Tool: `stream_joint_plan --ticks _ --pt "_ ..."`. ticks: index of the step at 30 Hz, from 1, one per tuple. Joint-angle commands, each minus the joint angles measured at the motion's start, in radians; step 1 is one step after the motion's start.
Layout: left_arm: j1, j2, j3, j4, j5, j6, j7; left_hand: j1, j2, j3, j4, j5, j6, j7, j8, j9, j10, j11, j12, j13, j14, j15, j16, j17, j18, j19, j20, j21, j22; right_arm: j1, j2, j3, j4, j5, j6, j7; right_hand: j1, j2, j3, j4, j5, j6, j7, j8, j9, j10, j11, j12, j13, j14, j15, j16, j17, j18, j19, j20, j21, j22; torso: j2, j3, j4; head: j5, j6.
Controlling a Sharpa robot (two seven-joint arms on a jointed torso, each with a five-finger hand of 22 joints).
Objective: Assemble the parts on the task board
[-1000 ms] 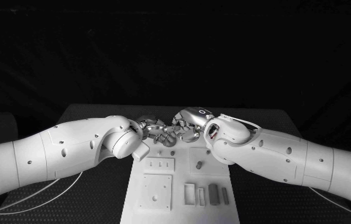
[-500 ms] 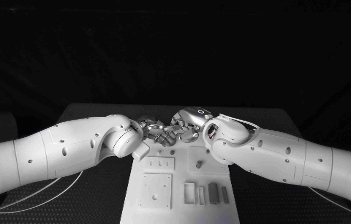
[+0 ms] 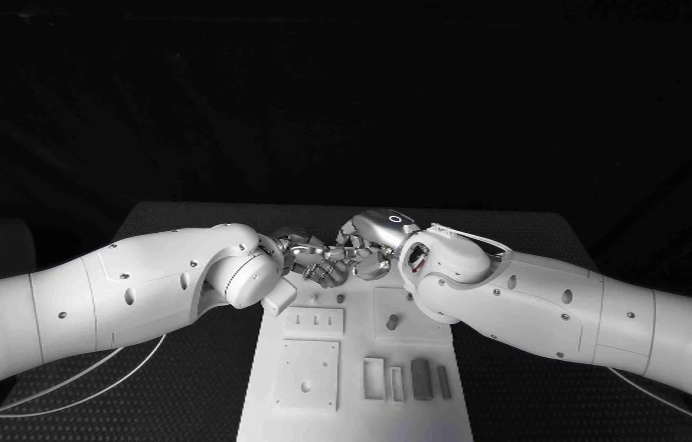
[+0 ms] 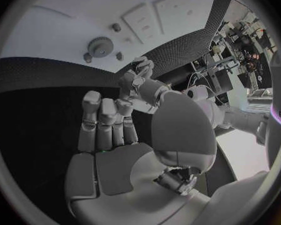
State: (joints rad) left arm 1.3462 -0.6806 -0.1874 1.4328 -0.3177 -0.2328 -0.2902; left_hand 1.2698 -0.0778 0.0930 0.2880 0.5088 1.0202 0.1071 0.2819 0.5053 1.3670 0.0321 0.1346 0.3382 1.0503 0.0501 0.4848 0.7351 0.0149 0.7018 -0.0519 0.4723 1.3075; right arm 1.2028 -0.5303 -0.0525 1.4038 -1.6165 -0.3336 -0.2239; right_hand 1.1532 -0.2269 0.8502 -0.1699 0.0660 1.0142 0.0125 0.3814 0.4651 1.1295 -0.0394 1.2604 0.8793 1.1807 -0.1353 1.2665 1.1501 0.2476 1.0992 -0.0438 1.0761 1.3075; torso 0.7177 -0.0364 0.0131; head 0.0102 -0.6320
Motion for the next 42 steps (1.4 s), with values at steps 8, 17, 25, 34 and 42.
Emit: stream_joint_plan --ticks 8,17,25,34,42 --pt "0.001 0.005 0.001 0.005 0.024 -0.008 0.005 0.008 0.002 -0.001 -0.006 0.017 0.013 -0.005 0.01 0.006 -0.002 -0.006 0.014 0.006 0.006 -0.008 0.011 0.004 -0.015 -0.011 -0.003 0.0 0.017 -0.003 0.005 0.0 0.006 -0.022 0.008 0.004 -0.012 0.002 0.005 -0.001 0.004 0.068 0.059 0.002 0.041 0.008 0.001 -0.005 0.001 0.004 -0.001 0.006 -0.002 0.014 0.005 -0.002 0.006 0.011 0.0 -0.0005 -0.0005 0.0 -0.002" --pt "0.001 0.005 0.001 0.001 0.048 -0.002 0.009 0.03 0.033 0.001 -0.016 0.025 0.016 -0.007 0.012 0.011 -0.004 -0.008 0.023 0.011 0.005 -0.009 0.016 0.007 -0.015 -0.018 -0.002 -0.001 0.017 -0.004 0.005 0.0 0.004 -0.024 0.011 0.003 -0.013 0.001 0.006 -0.001 0.005 0.068 0.059 0.001 0.042 0.008 0.001 -0.006 0.002 0.005 -0.001 0.006 -0.002 0.014 0.005 -0.002 0.006 0.011 0.0 -0.0001 -0.0003 0.0 -0.006" --pt "0.001 0.004 0.001 0.002 0.055 0.003 0.015 0.041 0.019 -0.005 -0.031 0.087 0.008 -0.004 0.007 0.013 -0.016 -0.005 0.027 0.014 -0.004 -0.005 0.015 0.007 -0.015 -0.025 0.002 -0.002 0.017 -0.007 0.005 0.0 0.001 -0.024 0.014 0.003 -0.014 0.002 0.006 -0.002 0.005 0.068 0.059 0.001 0.042 0.009 0.001 -0.006 0.002 0.005 -0.002 0.006 -0.002 0.014 0.005 -0.002 0.006 0.011 -0.001 -0.0004 0.0004 -0.001 -0.01" --pt "0.001 0.008 0.001 0.001 0.06 0.002 0.008 0.032 0.016 -0.008 -0.025 0.082 0.007 -0.003 0.007 0.014 -0.019 -0.004 0.029 0.015 -0.006 -0.003 0.015 0.006 -0.015 -0.029 0.005 -0.004 0.017 -0.008 0.007 0.0 0.005 -0.024 0.017 0.002 -0.014 0.002 0.007 -0.002 0.005 0.069 0.059 0.001 0.042 0.009 0.001 -0.006 0.002 0.005 -0.002 0.006 -0.002 0.014 0.005 -0.002 0.006 0.011 0.0 -0.0005 0.0002 0.0 -0.012" --pt "0.001 0.012 0.001 -0.003 0.049 -0.006 -0.014 0.046 0.029 0.001 -0.03 0.058 0.017 -0.008 0.012 0.019 -0.013 -0.008 0.038 0.019 0.002 -0.007 0.021 0.008 -0.015 -0.03 0.003 -0.001 0.018 -0.009 0.006 0.0 0.006 -0.031 0.016 -0.003 -0.015 0.002 0.007 -0.002 0.005 0.069 0.059 0.0 0.042 0.009 0.001 -0.007 0.002 0.005 -0.002 0.006 -0.003 0.014 0.005 -0.002 0.007 0.011 0.0 0.0002 0.0001 0.001 -0.012"
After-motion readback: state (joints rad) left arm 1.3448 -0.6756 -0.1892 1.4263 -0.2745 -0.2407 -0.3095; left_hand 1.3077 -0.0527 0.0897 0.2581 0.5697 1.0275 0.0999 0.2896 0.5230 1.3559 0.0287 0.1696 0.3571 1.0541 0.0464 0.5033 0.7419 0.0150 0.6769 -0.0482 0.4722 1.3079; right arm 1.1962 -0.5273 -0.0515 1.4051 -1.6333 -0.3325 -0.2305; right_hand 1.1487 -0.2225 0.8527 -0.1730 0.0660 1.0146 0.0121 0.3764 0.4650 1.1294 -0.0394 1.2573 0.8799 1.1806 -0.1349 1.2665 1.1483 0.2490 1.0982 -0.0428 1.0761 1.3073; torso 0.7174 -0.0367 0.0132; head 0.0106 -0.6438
